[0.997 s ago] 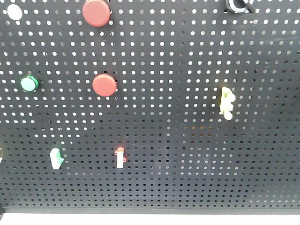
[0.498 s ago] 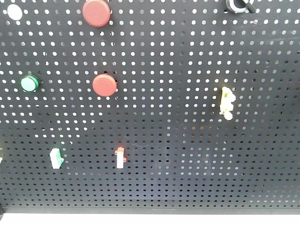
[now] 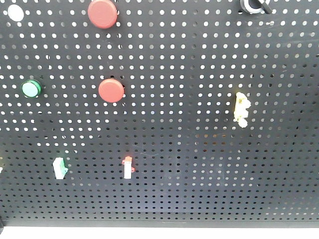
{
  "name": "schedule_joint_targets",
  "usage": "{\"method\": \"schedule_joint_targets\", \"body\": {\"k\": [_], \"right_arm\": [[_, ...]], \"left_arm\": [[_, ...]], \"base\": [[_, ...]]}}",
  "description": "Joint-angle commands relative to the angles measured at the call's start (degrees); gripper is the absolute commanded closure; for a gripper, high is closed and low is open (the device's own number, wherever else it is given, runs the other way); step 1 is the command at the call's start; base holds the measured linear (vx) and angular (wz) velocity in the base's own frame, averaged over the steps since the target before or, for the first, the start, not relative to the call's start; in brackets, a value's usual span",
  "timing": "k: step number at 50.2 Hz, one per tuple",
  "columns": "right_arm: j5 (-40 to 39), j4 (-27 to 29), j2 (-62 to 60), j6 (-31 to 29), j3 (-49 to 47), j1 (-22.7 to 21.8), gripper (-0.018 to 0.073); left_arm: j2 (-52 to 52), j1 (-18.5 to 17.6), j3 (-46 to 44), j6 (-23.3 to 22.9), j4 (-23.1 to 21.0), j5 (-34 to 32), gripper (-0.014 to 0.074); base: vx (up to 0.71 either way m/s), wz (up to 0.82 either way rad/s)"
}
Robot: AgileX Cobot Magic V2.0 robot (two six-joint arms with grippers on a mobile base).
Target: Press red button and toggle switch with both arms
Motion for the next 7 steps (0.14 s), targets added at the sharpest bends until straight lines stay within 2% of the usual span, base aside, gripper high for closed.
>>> {"method": "schedule_joint_targets", "body": {"k": [1, 7], "right_arm": [[-4.50, -0.03, -0.98, -0.04, 0.65, -0.25, 0.0562], [-4.45, -0.03, -0.98, -0.04, 0.65, -0.25, 0.0562]], "left_arm": [[-0.94, 0.04, 1.91, -0.51, -0.14, -4.76, 0.0595], [-0.94, 0.04, 1.91, -0.51, -0.14, -4.76, 0.0595]], "base": [[0.00, 0.00], [0.00, 0.00]]}}
